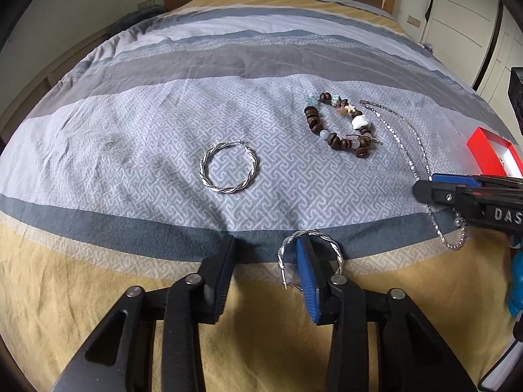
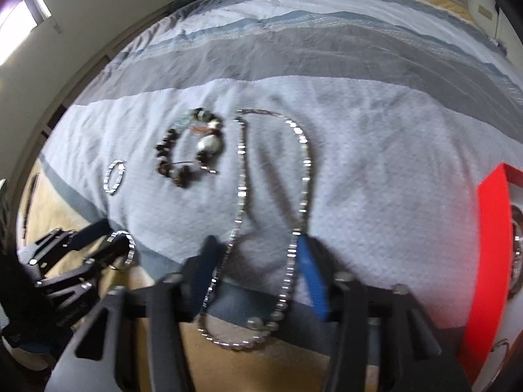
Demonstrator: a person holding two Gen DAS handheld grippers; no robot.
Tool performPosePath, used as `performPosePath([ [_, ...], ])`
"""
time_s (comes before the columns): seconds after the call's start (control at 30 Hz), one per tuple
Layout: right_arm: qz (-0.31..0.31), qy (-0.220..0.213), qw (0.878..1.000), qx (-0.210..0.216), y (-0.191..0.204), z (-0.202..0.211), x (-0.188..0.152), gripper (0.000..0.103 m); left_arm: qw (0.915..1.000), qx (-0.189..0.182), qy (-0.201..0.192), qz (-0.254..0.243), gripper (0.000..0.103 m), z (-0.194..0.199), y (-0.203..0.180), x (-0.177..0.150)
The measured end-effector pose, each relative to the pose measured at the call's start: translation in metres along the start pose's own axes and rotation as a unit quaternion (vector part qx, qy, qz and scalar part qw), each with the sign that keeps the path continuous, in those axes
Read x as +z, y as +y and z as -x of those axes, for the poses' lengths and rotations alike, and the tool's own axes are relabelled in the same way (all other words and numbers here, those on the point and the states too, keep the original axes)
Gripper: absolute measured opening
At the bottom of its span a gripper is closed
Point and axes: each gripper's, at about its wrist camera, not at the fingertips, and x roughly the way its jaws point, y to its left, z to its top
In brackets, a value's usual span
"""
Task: Organize jewelry
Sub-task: 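Close the left tool on the twisted hoop while the right tool grips the necklace, then carry the twisted hoop and pearl necklace over the red box with both tools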
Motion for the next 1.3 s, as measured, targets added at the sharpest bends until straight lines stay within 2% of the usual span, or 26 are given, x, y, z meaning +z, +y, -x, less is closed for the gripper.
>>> performPosePath([
  [0.1,-0.013,0.001,1.0,0.001,-0.012,0.001,0.0,0.009,1.0,-0.004,0.0,-0.002,0.017,0.001,-0.002,0.0],
  [0.17,-0.015,0.003,1.0,0.006,-0.016,0.003,0.0,0.005,1.0,-0.007,0.002,-0.005,0.007,0.001,-0.005,0.001],
  [0.37,-0.011,-0.007,1.0,0.015,-0.013,0.016,-0.003,0.004,0.9999,-0.009,0.003,-0.006,0.005,0.008,-0.007,0.002],
  [0.63,0.003,-0.031,0.999,0.027,-0.002,0.053,-0.009,0.004,0.9999,-0.008,-0.008,0.001,0.005,0.033,-0.009,0.002],
  [1.0,0.013,-0.083,0.996,0.024,0.013,0.13,-0.018,0.004,0.9984,-0.003,-0.056,-0.002,0.005,0.103,-0.019,0.005],
  [1.3,0.026,-0.148,0.989,0.016,0.031,0.216,-0.04,0.004,0.9934,0.001,-0.113,-0.017,0.005,0.174,-0.036,0.007],
])
